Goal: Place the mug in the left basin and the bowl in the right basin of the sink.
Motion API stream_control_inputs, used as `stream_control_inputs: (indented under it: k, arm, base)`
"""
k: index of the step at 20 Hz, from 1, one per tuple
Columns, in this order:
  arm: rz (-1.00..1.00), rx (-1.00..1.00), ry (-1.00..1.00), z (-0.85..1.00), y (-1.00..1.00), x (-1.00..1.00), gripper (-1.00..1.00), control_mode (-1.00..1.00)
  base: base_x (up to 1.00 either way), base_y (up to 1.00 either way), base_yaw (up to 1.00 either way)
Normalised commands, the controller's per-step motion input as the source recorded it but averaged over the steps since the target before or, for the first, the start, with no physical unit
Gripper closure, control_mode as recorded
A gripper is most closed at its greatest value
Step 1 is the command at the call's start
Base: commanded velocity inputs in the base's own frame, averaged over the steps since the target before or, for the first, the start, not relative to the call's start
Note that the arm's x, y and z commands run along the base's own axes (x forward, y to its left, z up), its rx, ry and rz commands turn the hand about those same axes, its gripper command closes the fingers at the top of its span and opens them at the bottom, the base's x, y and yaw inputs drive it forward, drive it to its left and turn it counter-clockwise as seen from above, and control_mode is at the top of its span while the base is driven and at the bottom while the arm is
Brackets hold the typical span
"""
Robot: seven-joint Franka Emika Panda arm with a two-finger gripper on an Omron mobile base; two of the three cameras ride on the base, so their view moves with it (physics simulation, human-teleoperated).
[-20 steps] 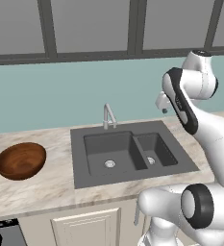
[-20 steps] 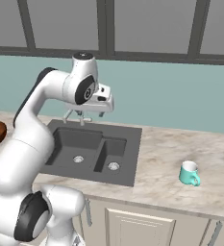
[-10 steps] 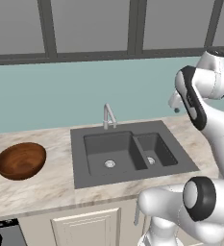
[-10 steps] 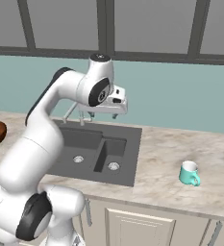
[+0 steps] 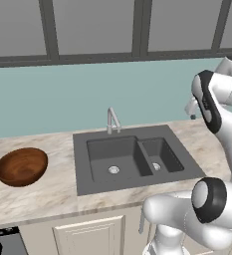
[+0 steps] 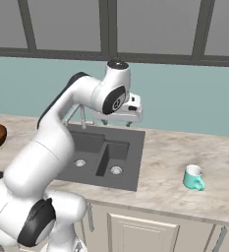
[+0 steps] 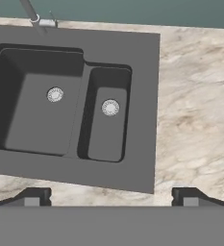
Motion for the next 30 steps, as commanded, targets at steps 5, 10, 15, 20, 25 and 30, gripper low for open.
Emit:
stream_control_inputs:
  k: [5,10,15,20,25,30]
  arm:
    - [0.03,0.00,0.00,-0.31,-0.27,-0.09,-1.00,-1.00]
    - [0.03,0.00,0.00,-0.33,-0.20,-0.21,-1.00,-1.00]
    - [0.04,0.00,0.00,-0.26,-0.17,-0.33,-1.00,-1.00]
    - [0.02,-0.03,0.00,-0.21,-0.20,-0.32,-1.00,-1.00]
    - [0.03,-0.08,0.00,-0.23,-0.24,-0.21,-1.00,-1.00]
    - [0.07,-0.08,0.00,-0.26,-0.33,-0.02,-1.00,-1.00]
  base:
    - [0.00,0.00,0.00]
    - [0.00,0.00,0.00]
    - [0.00,0.00,0.00]
    - [0.00,0.00,0.00]
    - [0.00,0.00,0.00]
    - [0.00,0.00,0.00]
